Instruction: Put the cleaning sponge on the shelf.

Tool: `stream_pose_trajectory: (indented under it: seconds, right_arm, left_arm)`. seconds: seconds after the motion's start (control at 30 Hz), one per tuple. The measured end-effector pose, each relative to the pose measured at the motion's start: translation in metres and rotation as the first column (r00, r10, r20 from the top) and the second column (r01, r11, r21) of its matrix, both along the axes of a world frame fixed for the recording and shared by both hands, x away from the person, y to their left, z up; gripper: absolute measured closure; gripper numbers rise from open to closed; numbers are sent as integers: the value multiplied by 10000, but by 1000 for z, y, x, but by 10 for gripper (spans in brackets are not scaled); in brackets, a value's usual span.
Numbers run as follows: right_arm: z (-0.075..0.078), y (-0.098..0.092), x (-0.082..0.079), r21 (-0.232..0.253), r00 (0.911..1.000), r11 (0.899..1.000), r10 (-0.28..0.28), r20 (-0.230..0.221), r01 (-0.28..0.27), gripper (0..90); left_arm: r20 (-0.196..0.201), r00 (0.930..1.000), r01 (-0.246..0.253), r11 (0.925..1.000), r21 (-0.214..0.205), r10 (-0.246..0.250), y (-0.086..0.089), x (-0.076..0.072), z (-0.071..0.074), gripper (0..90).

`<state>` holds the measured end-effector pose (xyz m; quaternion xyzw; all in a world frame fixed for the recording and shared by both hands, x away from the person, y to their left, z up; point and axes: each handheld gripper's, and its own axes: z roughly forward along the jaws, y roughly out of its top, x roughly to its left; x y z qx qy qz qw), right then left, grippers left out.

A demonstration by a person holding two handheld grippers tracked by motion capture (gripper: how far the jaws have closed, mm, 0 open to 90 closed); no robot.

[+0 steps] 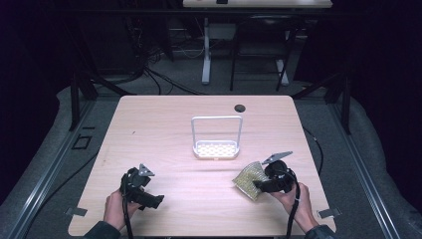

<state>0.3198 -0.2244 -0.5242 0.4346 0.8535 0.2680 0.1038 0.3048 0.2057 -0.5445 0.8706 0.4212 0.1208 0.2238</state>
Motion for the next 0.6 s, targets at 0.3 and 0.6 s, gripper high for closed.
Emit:
stream_pose_trajectory:
  seconds: [0.3,0.6]
  right_arm:
    - [6,6,2,130,9995,9999,87,315,-91,488]
    - [10,10,3,277,9987,9996,100,491,-114,488]
  left_arm:
    - [49,10000,7,10000,90,-8,-1,0,0,8]
    - [93,10000,-17,10000,39,16,-1,0,0,12]
